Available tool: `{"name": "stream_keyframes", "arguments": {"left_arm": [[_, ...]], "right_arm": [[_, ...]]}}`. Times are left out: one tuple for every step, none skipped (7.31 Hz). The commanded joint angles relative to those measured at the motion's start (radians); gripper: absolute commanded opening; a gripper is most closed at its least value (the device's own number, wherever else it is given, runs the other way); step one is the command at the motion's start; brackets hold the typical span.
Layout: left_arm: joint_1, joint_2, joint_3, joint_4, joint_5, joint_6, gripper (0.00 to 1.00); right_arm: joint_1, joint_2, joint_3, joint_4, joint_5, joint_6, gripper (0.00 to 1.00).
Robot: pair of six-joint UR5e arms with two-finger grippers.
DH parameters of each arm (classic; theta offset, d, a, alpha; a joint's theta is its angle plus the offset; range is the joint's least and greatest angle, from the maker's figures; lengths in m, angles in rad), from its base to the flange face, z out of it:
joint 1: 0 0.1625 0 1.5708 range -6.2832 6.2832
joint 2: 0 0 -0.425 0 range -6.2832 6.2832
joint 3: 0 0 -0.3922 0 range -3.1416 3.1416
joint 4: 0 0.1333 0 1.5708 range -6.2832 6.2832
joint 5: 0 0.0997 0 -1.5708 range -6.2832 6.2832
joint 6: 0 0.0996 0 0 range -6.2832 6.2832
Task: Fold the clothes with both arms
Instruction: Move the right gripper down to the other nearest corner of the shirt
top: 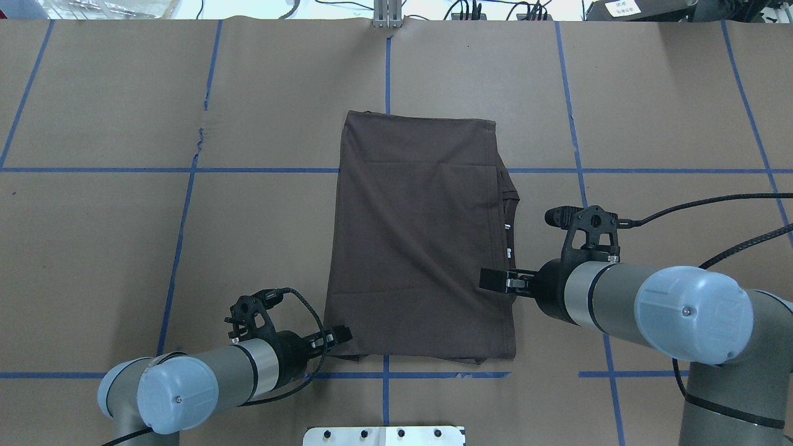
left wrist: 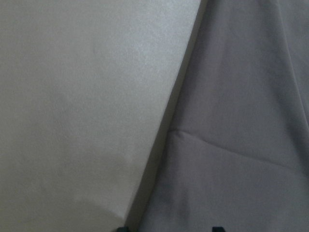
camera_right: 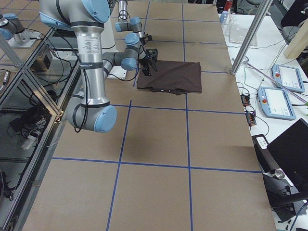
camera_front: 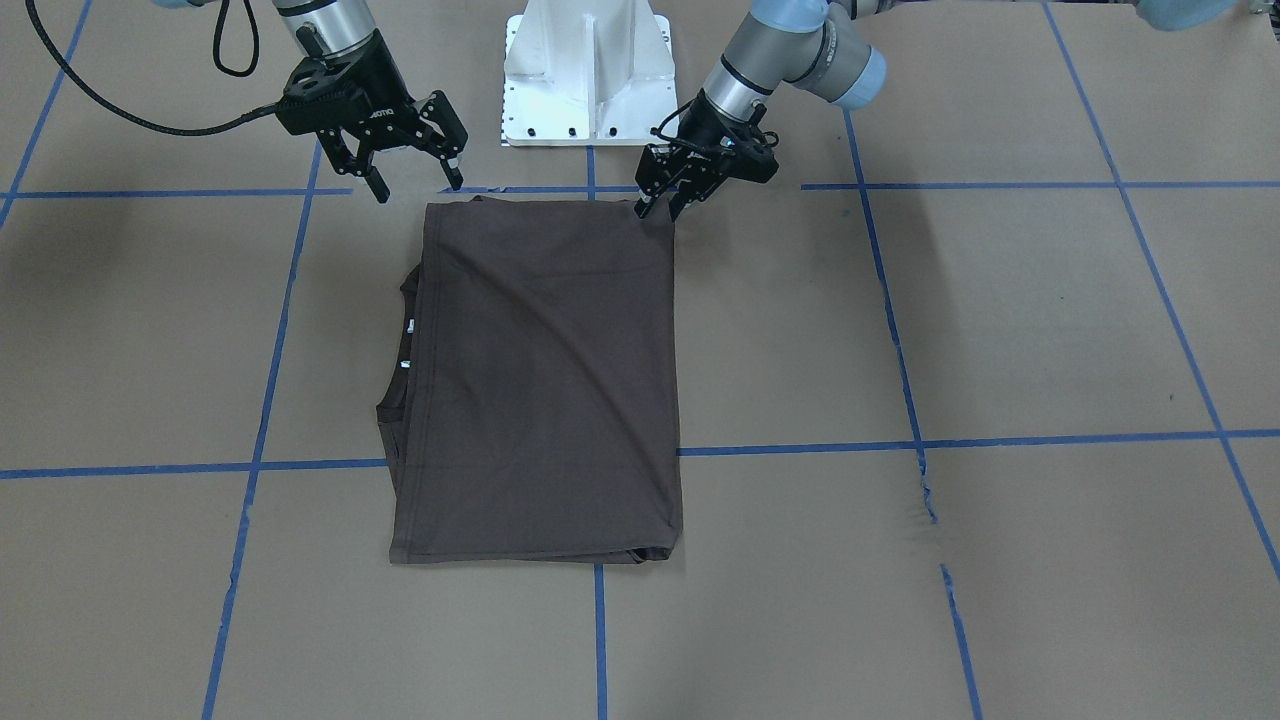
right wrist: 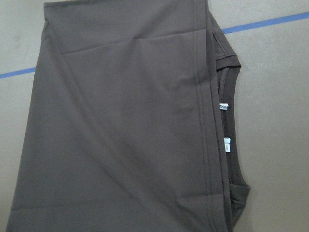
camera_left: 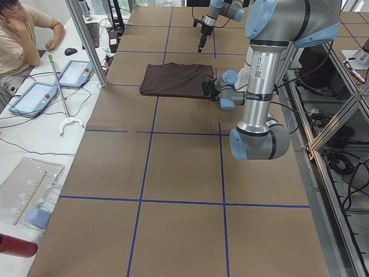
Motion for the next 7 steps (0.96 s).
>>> {"name": "stream_keyframes", "arguments": {"left_arm": [[-0.001,-0.002,-0.001,-0.001,0.001,-0.011,0.13],[0.001,-0.001,-0.001,-0.001,0.001,-0.011,0.0],[0.001,-0.001,-0.003,-0.001,0.001,-0.01,0.0],[0.001,-0.001,-0.004,0.001,0.001,-0.01,0.0],[0.001,-0.002,-0.007,0.001,0.001,-0.01,0.0],[0.001,-0.002,-0.012,-0.001,0.001,-0.01,0.0],[0.001,-0.004,-0.016,-0.001,0.001,-0.01,0.0]], "right_arm": [[0.001,0.0,0.0,0.0,0.0,0.0,1.0],[0.0,0.0,-0.002,0.0,0.0,0.0,1.0],[0.0,0.0,-0.003,0.0,-0.002,0.0,1.0],[-0.002,-0.005,-0.014,-0.002,-0.003,0.07,0.98],[-0.014,0.008,-0.018,-0.009,-0.015,0.323,0.88],[-0.061,0.009,-0.026,-0.02,-0.041,0.532,0.74],[-0.084,0.02,-0.032,-0.05,-0.063,0.599,0.73]]}}
